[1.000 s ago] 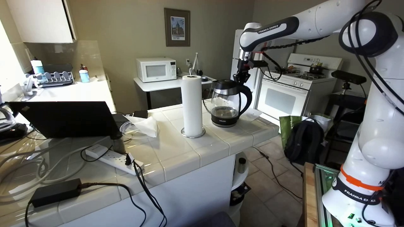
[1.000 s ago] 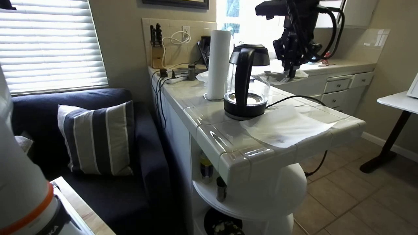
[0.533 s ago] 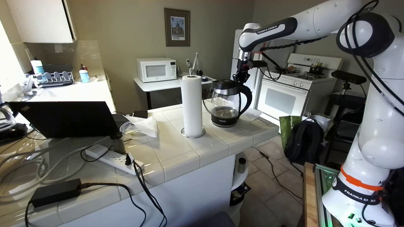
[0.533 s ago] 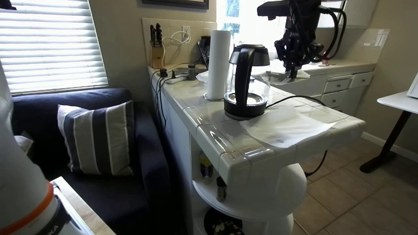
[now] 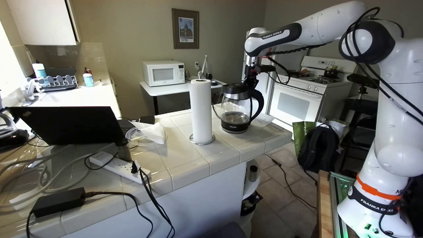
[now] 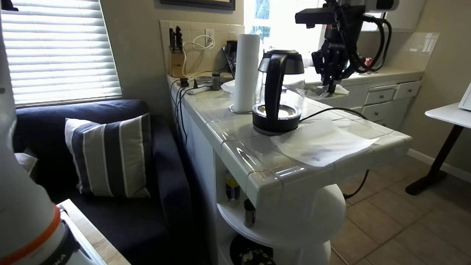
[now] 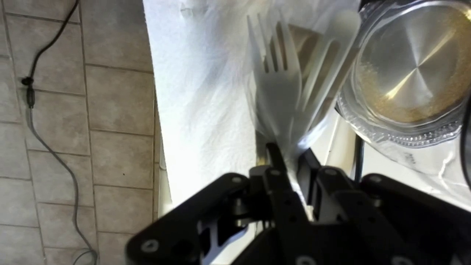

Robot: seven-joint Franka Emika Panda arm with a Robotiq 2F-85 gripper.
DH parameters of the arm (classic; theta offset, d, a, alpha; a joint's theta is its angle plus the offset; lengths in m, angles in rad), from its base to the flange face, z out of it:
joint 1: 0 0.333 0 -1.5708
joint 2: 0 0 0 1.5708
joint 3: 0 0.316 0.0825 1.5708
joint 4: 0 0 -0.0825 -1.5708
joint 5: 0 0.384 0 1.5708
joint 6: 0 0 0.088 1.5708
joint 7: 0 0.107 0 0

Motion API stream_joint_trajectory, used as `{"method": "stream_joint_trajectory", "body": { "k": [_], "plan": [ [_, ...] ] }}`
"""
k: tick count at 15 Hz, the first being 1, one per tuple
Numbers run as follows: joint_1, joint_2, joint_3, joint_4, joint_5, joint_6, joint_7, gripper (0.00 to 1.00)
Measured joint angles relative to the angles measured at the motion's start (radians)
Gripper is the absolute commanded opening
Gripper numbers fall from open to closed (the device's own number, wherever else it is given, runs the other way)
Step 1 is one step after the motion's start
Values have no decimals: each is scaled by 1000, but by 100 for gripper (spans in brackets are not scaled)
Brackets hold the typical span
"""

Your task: Put the paper towel on the white paper

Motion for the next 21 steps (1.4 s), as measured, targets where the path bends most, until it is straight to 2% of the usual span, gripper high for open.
{"method": "stream_joint_trajectory", "body": {
  "k": [4,13,14,15,21],
  "plan": [
    [-27,96,18,70,2,0,-26,4],
    [-127,333,85,255,8,-1,-175,4],
    [-136,354,93,273,8,-5,-188,40],
    [-144,372,102,291,8,-14,-201,40],
    [-182,389,122,370,9,-135,-256,85]
  ]
}}
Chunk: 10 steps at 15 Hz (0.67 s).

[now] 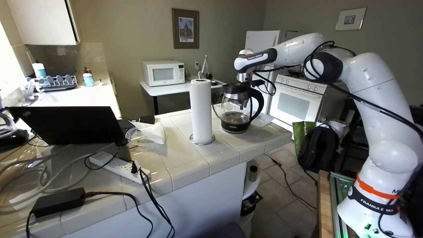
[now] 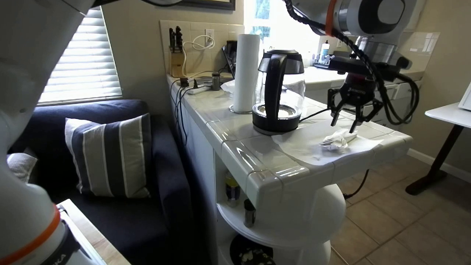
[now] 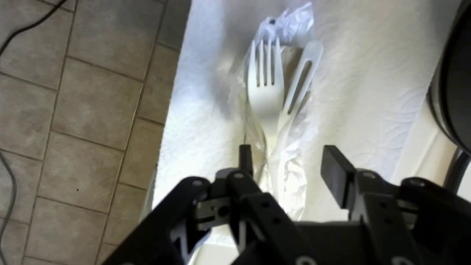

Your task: Put the paper towel on the white paper

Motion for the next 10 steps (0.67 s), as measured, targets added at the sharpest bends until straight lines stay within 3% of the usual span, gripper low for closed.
{"method": "stream_joint_trajectory", "body": {
  "k": [2,3,10],
  "plan": [
    [-12,-34,-1,2,0,-53,-21,99],
    [-18,-58,-1,-1,0,-76,-34,100],
    [-46,-325,-16,-103,-4,-123,-50,99]
  ]
}}
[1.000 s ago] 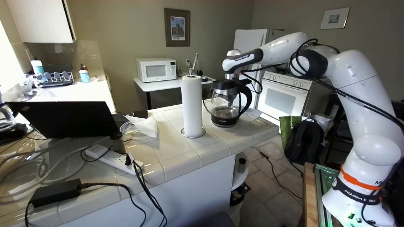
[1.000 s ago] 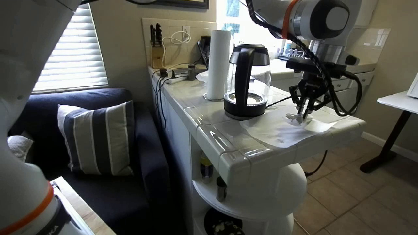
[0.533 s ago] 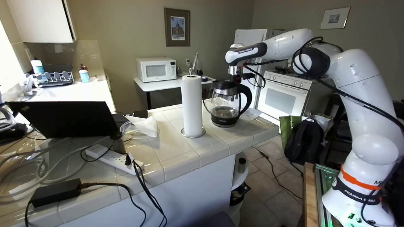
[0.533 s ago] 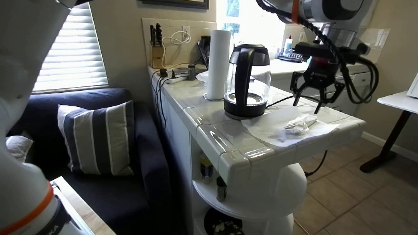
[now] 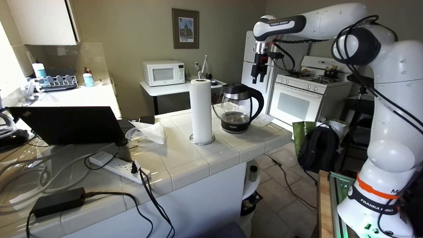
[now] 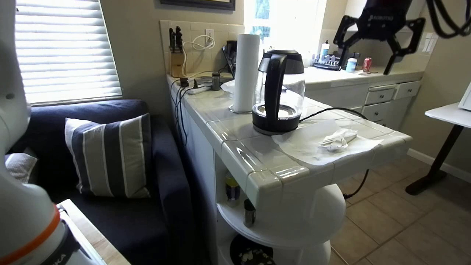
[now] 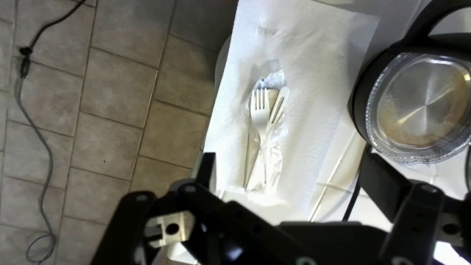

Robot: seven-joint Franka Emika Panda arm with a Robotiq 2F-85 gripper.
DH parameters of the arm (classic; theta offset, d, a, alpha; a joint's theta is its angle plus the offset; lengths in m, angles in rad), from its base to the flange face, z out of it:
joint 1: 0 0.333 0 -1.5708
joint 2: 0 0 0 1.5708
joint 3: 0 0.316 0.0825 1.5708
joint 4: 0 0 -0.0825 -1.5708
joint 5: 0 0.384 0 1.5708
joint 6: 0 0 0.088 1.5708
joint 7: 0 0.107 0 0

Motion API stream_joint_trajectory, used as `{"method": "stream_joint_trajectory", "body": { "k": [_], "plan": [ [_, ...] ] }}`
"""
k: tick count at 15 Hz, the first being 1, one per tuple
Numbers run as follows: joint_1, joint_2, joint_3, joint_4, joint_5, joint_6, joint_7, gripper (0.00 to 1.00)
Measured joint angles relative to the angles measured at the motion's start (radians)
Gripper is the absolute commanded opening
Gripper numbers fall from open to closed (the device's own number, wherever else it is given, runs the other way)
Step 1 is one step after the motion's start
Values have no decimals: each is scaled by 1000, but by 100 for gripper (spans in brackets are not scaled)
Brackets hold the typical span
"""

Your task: Put the paper towel on the white paper

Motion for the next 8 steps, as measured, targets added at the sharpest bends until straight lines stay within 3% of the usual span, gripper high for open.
{"method": "stream_joint_trajectory", "body": {
  "k": [4,8],
  "plan": [
    [16,-194,3,-163,-50,196,-28,100],
    [42,-216,-23,-180,-52,206,-28,100]
  ]
}}
